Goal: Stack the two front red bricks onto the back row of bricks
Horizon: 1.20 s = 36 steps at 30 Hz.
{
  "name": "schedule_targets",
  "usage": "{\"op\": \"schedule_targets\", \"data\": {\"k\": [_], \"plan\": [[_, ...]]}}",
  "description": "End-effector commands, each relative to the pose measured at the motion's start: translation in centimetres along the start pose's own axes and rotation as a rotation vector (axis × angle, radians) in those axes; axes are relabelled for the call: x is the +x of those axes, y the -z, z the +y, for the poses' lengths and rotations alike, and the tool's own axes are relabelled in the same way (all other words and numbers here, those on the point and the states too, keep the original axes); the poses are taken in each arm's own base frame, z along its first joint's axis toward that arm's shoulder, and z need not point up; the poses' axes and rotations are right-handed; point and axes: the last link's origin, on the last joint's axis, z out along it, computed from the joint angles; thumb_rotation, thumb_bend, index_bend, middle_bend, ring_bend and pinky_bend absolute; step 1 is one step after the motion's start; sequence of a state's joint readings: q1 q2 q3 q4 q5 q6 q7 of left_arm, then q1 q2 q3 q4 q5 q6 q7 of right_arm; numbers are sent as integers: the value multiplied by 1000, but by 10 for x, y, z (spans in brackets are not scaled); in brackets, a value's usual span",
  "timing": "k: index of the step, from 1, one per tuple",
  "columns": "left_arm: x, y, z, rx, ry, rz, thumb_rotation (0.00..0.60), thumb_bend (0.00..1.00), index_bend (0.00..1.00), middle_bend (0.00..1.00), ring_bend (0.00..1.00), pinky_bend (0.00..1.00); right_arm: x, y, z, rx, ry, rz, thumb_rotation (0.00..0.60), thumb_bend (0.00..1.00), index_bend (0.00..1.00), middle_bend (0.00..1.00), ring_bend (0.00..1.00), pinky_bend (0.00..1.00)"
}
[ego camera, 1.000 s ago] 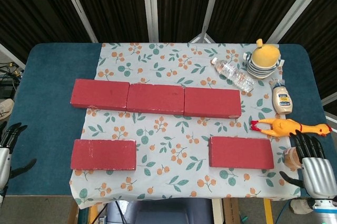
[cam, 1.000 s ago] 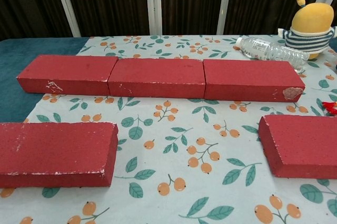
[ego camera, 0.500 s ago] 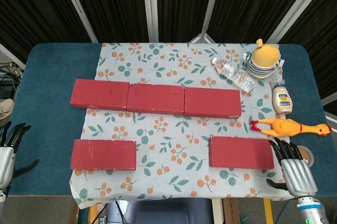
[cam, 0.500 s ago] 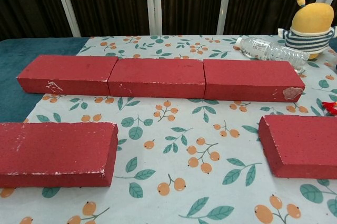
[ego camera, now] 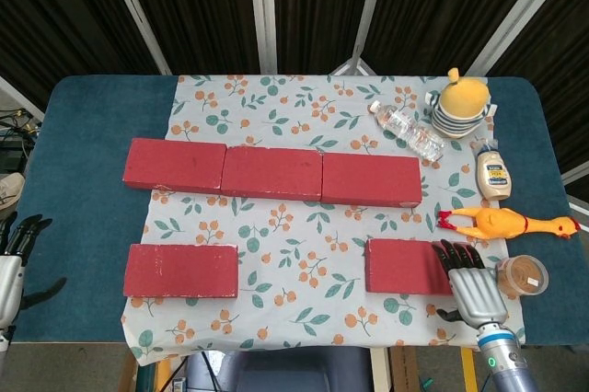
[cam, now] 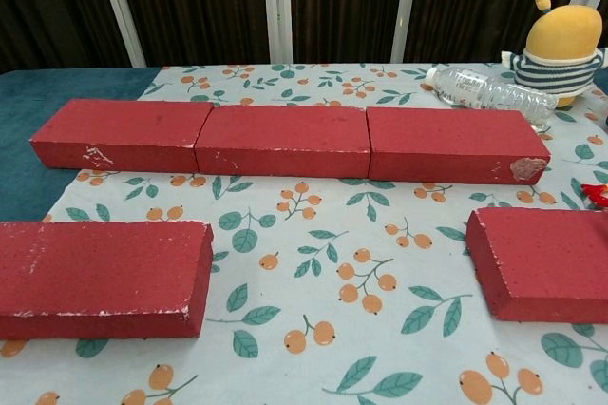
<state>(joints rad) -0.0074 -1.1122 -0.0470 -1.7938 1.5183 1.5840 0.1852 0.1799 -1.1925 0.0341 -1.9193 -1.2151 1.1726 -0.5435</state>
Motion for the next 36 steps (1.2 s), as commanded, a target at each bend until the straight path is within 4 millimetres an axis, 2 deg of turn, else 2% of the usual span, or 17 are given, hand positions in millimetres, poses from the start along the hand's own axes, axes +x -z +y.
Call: {"op": "schedule_targets", "data": {"k": [1, 17, 29, 36], "plan": [[0, -1, 0, 1, 0, 1, 600, 0, 180, 129, 15, 75, 0, -7, -11, 7, 8, -7, 600, 63, 0, 0, 0, 0], [-2, -3, 0, 13, -14, -3, 600, 0, 182, 130, 15, 75, 1, -37, -31, -11, 34, -72, 600, 64, 0, 0, 0, 0], [-2, -4, -2, 8, -16, 17, 600, 0, 189, 133, 14, 75, 3, -55, -36, -22, 69, -107, 600, 64, 0, 0, 0, 0], [-3, -6, -1, 10, -22, 9, 600, 0, 190, 133, 14, 75, 3, -59, -39, -14, 99, -117, 600, 63, 0, 101, 0, 0]]}}
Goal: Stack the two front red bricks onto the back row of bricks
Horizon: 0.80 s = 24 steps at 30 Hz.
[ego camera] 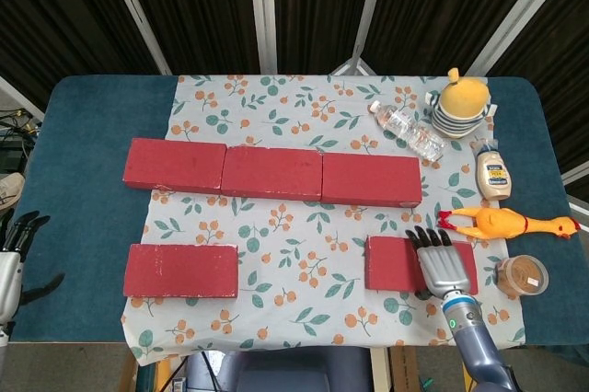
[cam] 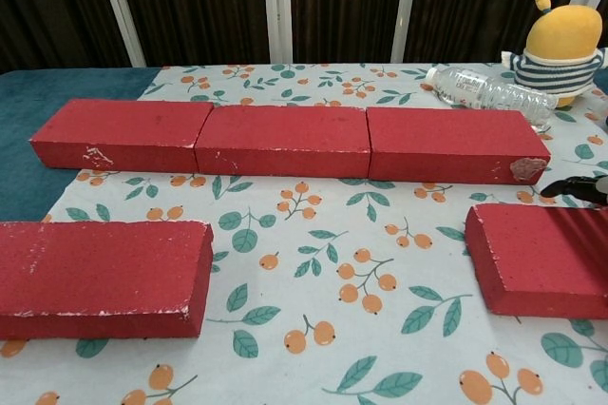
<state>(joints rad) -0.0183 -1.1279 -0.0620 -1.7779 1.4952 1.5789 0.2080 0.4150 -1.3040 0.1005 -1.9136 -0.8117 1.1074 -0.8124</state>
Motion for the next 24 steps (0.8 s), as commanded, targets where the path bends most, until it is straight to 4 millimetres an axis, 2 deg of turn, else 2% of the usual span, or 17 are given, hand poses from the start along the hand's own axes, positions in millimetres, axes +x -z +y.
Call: {"op": "schedule_targets", "data": {"k": [1, 5, 15, 21, 24], "plan": [[0, 0, 1, -4, -2, -2, 600, 0, 190, 133, 14, 75, 0, -1, -1, 3, 21, -6, 600, 63, 0, 110, 0, 0], [0, 0, 1, -5, -3, 0, 600, 0, 190, 133, 15, 75, -1, -2, -3, 12, 45, -13, 600, 64, 15, 149, 0, 0], [-1, 0, 1, -8, -4, -5, 600, 0, 190, 133, 14, 75, 2, -4, -8, 23, 71, -6, 600, 63, 160, 203, 0, 0], [-1, -1, 1, -11, -6, -9, 600, 0, 190, 133, 14, 75, 13, -2, -11, 37, 57, 24, 600, 63, 211, 206, 0, 0], [-2, -2, 1, -7, -6, -12, 600, 0, 190, 133, 15, 75, 27, -2, -13, 47, 50, 51, 600, 63, 213, 206, 0, 0]]}}
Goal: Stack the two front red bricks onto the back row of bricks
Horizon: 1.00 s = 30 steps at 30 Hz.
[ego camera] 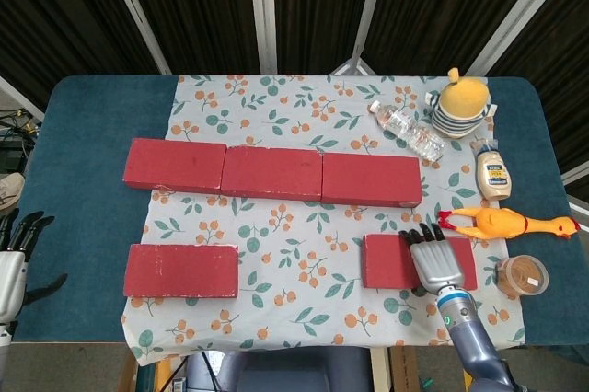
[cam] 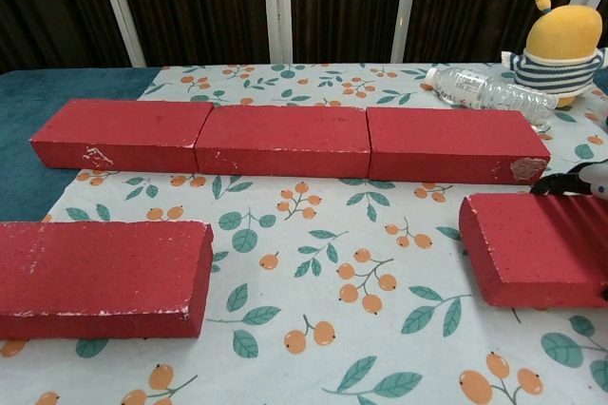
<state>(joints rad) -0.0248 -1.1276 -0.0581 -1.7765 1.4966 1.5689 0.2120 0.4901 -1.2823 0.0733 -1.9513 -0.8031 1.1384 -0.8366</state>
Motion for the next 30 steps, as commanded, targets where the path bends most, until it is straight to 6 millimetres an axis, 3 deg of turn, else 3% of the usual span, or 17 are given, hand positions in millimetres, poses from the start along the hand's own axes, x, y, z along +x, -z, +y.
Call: {"op": "schedule_targets", "data": {"k": [1, 9, 14, 18, 30], "plan": [[-1, -1, -1, 4, -1, -3, 600, 0, 191, 133, 15, 75, 16, 0, -2, 11, -11, 29, 600, 63, 213, 206, 0, 0], [-3, -9, -3, 27, -9, -2, 600, 0, 191, 134, 15, 75, 88, -10, -16, 37, -23, 117, 600, 63, 214, 207, 0, 0], [-6, -15, -5, 46, -17, -3, 600, 0, 192, 135, 14, 75, 127, -27, -36, 42, 14, 104, 600, 64, 214, 206, 0, 0], [-9, -22, -6, 52, -37, -3, 600, 0, 192, 137, 14, 75, 157, -51, -63, 17, 41, 74, 600, 63, 214, 206, 0, 0], [-16, -28, -3, 48, -72, 0, 600, 0, 193, 139, 15, 75, 196, -110, -138, -65, 40, -40, 600, 63, 214, 206, 0, 0]]}}
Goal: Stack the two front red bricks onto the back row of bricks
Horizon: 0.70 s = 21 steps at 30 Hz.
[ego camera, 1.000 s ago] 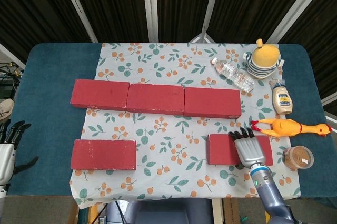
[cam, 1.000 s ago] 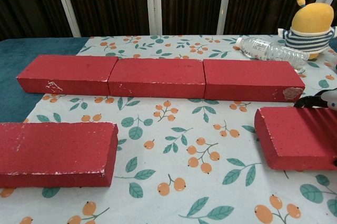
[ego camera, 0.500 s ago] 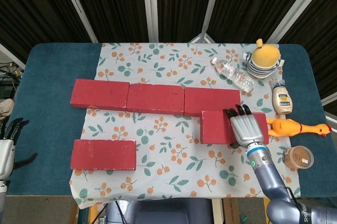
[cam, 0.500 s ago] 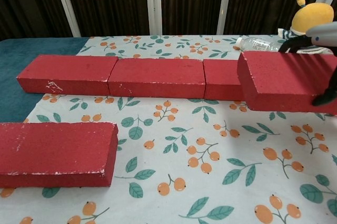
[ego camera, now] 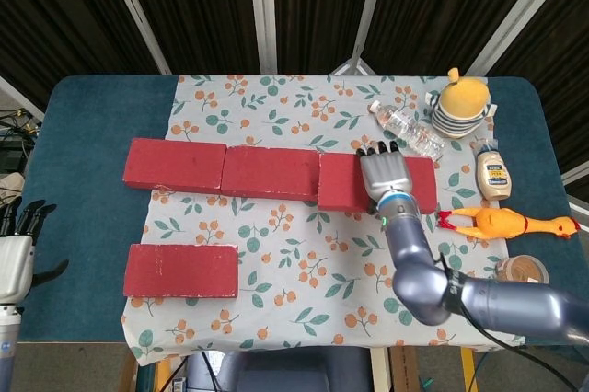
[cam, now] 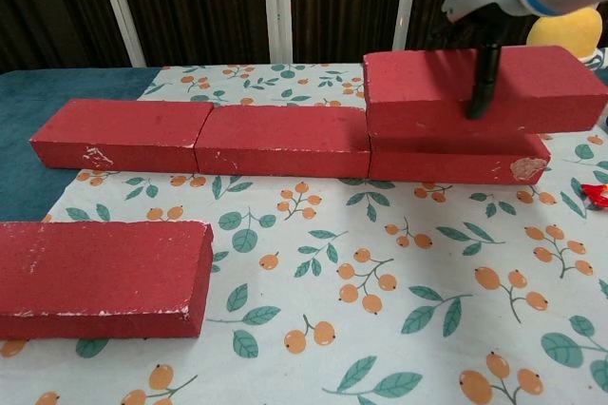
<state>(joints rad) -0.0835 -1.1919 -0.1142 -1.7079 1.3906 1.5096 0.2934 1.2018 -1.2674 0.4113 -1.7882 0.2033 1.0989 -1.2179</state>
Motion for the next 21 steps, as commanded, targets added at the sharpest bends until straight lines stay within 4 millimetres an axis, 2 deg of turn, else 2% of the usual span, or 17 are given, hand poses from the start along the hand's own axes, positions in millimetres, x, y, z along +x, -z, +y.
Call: {"op": "schedule_targets", "data": {"k": [1, 7, 13, 21], "plan": [[0, -1, -1, 6, -3, 1, 600, 0, 193, 139, 15, 75, 20, -18, -43, 3, 4, -27, 600, 62, 214, 206, 0, 0], [-1, -4, -4, 27, -8, 0, 600, 0, 193, 139, 14, 75, 25, -39, -57, -25, -15, -66, 600, 63, 214, 206, 0, 0], [-2, -7, -7, 51, -12, 4, 600, 0, 193, 139, 15, 75, 11, -61, -57, -35, -28, -104, 600, 64, 214, 206, 0, 0], [-4, -8, -4, 49, -25, 0, 600, 0, 194, 139, 14, 75, 7, -74, -62, 8, -69, -102, 600, 64, 214, 206, 0, 0]]}}
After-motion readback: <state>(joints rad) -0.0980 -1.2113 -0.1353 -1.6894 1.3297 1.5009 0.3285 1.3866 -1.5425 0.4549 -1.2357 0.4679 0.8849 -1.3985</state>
